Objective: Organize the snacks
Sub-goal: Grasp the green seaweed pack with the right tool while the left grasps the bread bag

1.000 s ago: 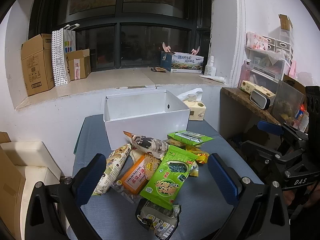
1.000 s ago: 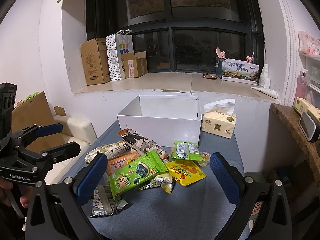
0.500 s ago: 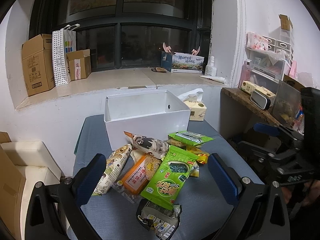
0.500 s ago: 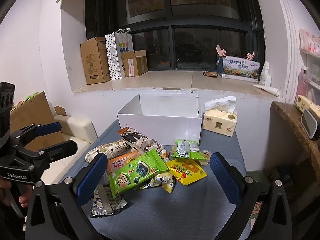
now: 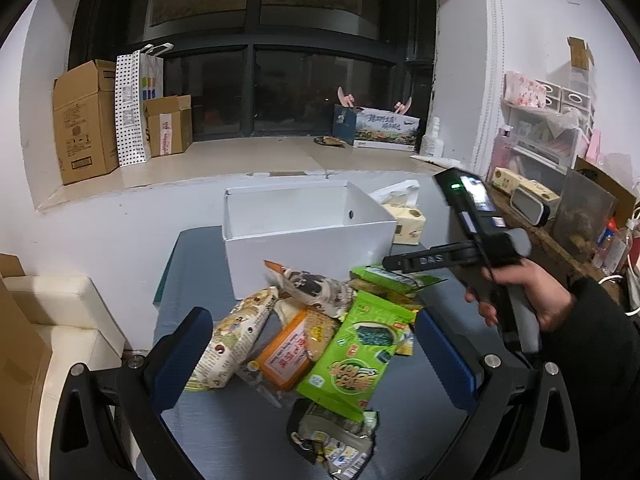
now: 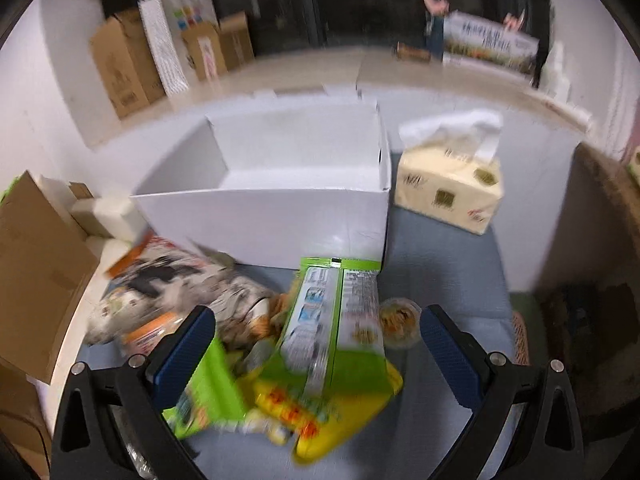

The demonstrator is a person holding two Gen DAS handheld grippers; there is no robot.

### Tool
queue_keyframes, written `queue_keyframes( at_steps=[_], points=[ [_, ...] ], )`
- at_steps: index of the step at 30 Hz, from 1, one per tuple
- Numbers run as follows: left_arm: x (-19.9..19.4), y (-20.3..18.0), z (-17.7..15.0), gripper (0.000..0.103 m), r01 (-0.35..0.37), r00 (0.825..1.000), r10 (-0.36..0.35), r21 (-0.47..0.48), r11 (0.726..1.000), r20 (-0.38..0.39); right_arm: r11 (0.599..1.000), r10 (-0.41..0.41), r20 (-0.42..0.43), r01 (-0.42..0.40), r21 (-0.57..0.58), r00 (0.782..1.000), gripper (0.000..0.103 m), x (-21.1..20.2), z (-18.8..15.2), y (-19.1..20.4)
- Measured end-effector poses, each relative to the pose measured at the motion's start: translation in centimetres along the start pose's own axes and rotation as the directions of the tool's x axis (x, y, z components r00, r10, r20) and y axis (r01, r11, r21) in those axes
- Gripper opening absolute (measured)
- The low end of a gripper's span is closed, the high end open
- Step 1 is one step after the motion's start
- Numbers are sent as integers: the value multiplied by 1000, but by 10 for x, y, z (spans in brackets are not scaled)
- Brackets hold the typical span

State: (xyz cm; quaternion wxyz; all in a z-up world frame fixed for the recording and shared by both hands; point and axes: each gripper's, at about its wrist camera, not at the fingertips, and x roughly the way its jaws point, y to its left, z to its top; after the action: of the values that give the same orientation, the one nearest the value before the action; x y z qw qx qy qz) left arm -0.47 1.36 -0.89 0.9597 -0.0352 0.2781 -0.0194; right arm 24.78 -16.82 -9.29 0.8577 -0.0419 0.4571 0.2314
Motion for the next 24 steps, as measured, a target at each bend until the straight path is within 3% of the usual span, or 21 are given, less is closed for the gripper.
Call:
queue_keyframes(
  at_steps=[4, 6, 7, 9, 18, 24],
  points=[
    [9, 11, -4, 103, 8, 1000, -9, -28, 1000, -25, 1000, -2, -114, 4, 22, 993, 103, 37, 4, -3],
    [11, 14, -7, 103, -9, 1000, 9, -22, 1000, -9, 999, 9, -159, -2, 44, 987, 87, 47, 1, -5],
    [12, 15, -9, 103, -13, 1000, 13, -19, 1000, 3, 998, 10, -198, 3, 64, 980, 71, 53, -3, -8],
    [16, 16, -13, 103, -28, 1000, 28, -19, 999, 4, 997, 17, -200, -2, 76, 980, 72, 55, -7, -10],
    [56, 31, -10, 103, 5, 993, -19, -126, 992, -115, 989, 92, -11, -90, 120, 996, 69, -21, -24, -22],
    [116, 23, 5, 103, 40, 975, -79, -184, 982, -208, 980, 121, 143, -141, 140, 982, 69, -88, -59, -26]
  ],
)
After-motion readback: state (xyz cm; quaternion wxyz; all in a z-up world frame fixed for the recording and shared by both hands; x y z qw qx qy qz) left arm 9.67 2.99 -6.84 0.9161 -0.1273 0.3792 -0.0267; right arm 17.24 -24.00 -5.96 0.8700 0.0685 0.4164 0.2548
